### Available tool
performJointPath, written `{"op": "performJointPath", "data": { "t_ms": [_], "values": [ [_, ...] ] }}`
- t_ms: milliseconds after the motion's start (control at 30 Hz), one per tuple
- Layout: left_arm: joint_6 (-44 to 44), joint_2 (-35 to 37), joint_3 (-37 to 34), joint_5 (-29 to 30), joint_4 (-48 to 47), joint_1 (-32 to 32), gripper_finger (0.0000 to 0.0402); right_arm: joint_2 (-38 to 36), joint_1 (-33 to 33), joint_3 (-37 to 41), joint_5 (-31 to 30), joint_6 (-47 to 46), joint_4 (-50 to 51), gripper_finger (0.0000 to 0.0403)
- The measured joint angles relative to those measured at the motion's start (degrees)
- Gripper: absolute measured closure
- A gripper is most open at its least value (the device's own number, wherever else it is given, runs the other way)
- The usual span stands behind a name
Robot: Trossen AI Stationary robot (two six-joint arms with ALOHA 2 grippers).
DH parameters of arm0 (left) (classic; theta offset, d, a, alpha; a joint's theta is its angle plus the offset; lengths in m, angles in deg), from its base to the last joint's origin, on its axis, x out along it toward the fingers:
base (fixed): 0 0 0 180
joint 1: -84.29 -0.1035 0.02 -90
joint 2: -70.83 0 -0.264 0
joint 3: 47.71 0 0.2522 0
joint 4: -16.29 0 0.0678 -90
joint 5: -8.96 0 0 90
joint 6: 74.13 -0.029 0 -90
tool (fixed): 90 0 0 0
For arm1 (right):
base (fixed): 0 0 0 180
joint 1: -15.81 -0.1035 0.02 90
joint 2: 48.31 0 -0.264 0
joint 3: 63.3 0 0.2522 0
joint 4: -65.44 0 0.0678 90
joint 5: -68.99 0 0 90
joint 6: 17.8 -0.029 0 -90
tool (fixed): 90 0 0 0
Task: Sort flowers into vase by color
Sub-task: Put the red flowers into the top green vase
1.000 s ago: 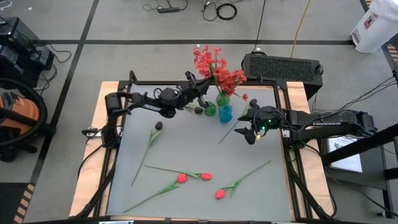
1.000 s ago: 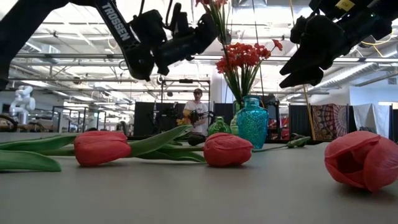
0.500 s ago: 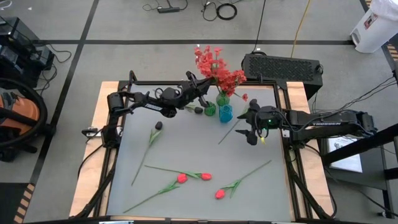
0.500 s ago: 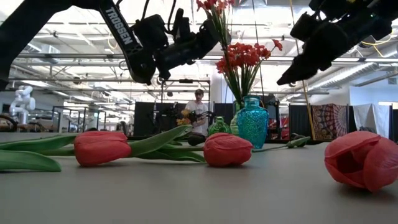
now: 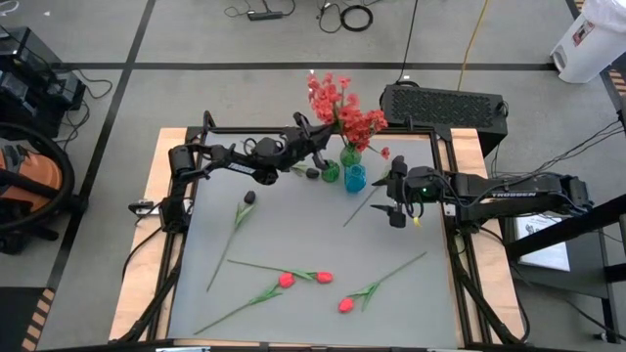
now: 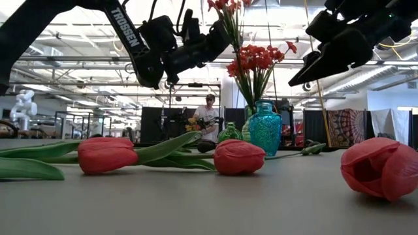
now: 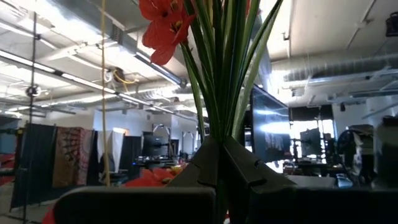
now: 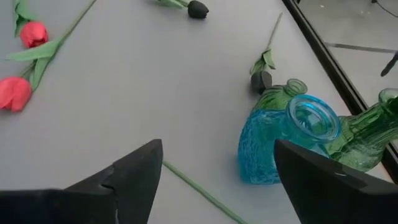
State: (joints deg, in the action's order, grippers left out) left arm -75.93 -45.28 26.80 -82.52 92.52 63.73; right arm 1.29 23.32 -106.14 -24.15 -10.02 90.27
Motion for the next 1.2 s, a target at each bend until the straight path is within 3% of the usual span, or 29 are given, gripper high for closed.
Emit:
{"op": "performJointPath", "data": {
  "t_ms": [200,433,767,1000,1200],
  "values": [
    [-0.02,0.00,0.00,-0.70,-0.04,0.33,0.0394,0.00,0.00,0.02,0.00,-6.58,-0.22,0.0103],
    [-0.06,0.02,0.00,-0.72,-0.08,0.31,0.0394,0.02,1.29,0.02,-0.15,-1.66,-5.03,0.0103],
    [-0.19,0.04,0.02,-1.47,-0.06,0.34,0.0394,0.02,1.38,0.02,0.50,-22.65,-6.28,0.0103],
    [-0.20,0.04,0.02,-3.53,-0.06,0.70,0.0394,0.02,1.44,0.02,-0.47,-26.63,-7.08,0.0103],
    [-0.54,0.04,0.02,-4.52,-0.04,0.70,0.0394,0.02,1.44,0.01,-12.07,-22.73,-7.51,0.0103]
  ]
}}
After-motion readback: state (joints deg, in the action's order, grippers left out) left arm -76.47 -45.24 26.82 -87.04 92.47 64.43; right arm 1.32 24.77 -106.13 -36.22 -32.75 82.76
